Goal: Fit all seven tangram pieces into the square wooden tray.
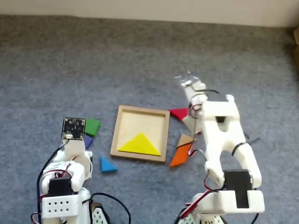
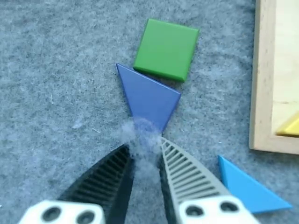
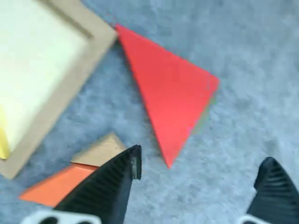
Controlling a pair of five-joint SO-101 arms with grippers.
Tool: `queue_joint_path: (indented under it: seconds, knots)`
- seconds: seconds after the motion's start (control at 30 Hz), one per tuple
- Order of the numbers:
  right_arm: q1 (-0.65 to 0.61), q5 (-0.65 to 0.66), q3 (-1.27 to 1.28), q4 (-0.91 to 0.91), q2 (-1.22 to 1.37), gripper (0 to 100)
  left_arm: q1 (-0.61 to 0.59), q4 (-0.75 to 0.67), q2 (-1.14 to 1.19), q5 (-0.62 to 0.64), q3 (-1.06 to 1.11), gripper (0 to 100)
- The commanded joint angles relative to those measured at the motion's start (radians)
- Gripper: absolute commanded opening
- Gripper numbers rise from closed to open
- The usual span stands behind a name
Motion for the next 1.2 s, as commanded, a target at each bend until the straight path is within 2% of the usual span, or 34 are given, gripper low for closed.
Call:
queue_joint_path:
  seconds: [0.0,0.27,0.57,0.73,1.17]
  knots:
    - [-0.081,-0.012,-0.038,-0.013,-0.061,37.7,0.010,-0.014,-0.008,-0.003,0.027,8]
    - [-0.108,-0.009,-0.058,-0.073,-0.024,37.7,0.010,-0.014,-0.008,-0.003,0.027,8]
    - [-0.108,-0.009,-0.414,0.122,0.286,37.8,0.010,-0.014,-0.008,-0.003,0.027,8]
    - [-0.108,0.072,-0.532,0.157,0.410,37.7,0.010,-0.014,-0.008,-0.003,0.027,8]
    - [-0.087,0.140,-0.552,0.157,0.558,37.5,0.010,-0.014,-0.008,-0.003,0.027,8]
